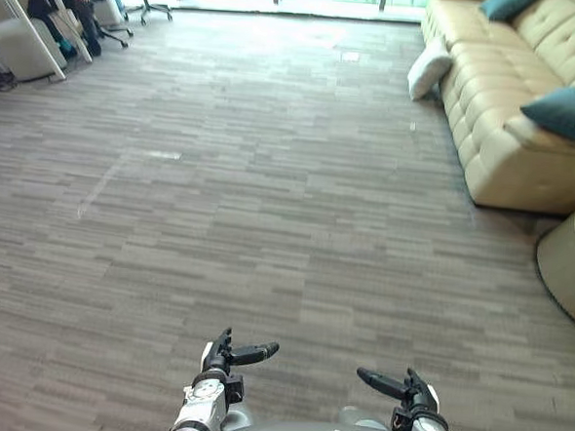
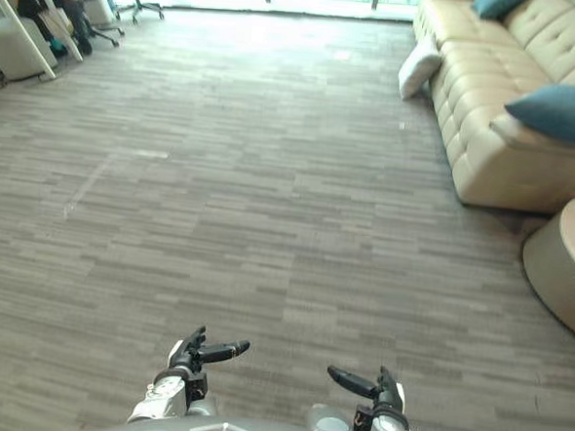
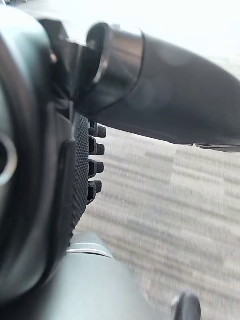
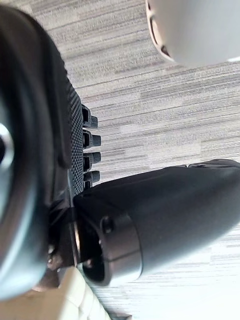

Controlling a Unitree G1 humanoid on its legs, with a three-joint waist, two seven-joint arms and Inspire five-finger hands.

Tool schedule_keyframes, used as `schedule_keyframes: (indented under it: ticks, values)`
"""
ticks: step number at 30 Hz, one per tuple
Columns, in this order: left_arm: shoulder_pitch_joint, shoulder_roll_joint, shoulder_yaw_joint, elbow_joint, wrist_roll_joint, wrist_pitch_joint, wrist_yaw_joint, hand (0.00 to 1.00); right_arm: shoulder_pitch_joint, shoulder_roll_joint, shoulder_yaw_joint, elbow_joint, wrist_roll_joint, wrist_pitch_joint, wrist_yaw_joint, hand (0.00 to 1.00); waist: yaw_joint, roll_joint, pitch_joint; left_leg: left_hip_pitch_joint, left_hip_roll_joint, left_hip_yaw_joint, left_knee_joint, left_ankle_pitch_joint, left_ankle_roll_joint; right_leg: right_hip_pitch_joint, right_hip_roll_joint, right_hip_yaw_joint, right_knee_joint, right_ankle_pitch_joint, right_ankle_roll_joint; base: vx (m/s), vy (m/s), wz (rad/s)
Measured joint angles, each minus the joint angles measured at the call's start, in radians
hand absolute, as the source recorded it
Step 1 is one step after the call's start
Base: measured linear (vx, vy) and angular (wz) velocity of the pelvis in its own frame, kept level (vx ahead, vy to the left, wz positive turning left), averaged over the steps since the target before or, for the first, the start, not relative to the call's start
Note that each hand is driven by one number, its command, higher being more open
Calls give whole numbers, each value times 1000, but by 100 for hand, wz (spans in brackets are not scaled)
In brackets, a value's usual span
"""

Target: Pick up cushions and gather them together orderly.

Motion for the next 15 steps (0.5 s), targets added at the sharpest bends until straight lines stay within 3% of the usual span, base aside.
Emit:
schedule_keyframes:
  ticks: [2,4,6,7,8,9,10,11,12,13,15]
  values:
    - [-6,-13,17,-15,0,-5,-1,100,2,21,0,2,0,8,-4,100,19,-9,4,-27,-36,19,-252,5,5,50,-17,19,-34,-3,23,453,123,-31]
    - [-11,-12,16,-14,-2,-11,-5,100,7,32,6,1,0,5,-5,100,26,-19,5,-35,-88,-2,-503,66,6,91,-45,45,-49,-34,71,447,195,-48]
    - [-15,-7,22,-15,-10,-16,-3,100,15,34,29,2,5,6,-19,100,38,-27,-10,-52,-113,-15,-517,221,39,131,-80,101,-40,-82,114,692,354,-60]
    - [-20,-4,22,-13,-10,-13,-1,100,18,46,27,2,8,6,-22,100,36,-48,-15,-58,-123,-9,-491,208,39,125,-100,115,-22,-81,113,702,353,-30]
    - [-31,11,25,-10,-10,-6,2,100,22,60,16,2,13,5,-24,100,38,-77,-24,-68,-139,5,-437,155,63,98,-140,130,28,-69,129,452,233,-3]
    - [-34,14,25,-8,-10,-4,2,100,22,64,10,2,14,5,-23,100,38,-81,-25,-75,-144,5,-412,132,67,91,-151,134,51,-64,136,558,309,10]
    - [-44,22,24,4,-10,-1,3,100,22,76,-12,4,16,6,-20,100,37,-95,-27,-76,-167,5,-343,61,79,66,-181,143,154,-44,154,452,270,16]
    - [-50,25,23,17,-11,-1,4,100,22,77,-21,10,16,5,-20,100,36,-98,-28,-68,-178,6,-319,28,82,40,-197,148,238,-29,154,564,327,26]
    - [-68,38,14,57,-12,10,10,100,8,76,-31,25,16,5,-17,100,31,-104,-28,-20,-207,9,-306,-36,86,-70,-241,160,517,106,155,663,337,20]
    - [-73,51,3,81,-13,24,19,100,3,69,-24,23,14,0,-10,100,26,-104,-22,38,-224,8,-318,-71,84,-157,-278,157,715,170,176,652,304,13]
    - [-51,78,-13,85,-20,34,38,100,0,61,-22,15,16,-13,-4,100,12,-99,-15,164,-242,10,-392,-103,86,-268,-294,121,880,125,133,484,144,-1]
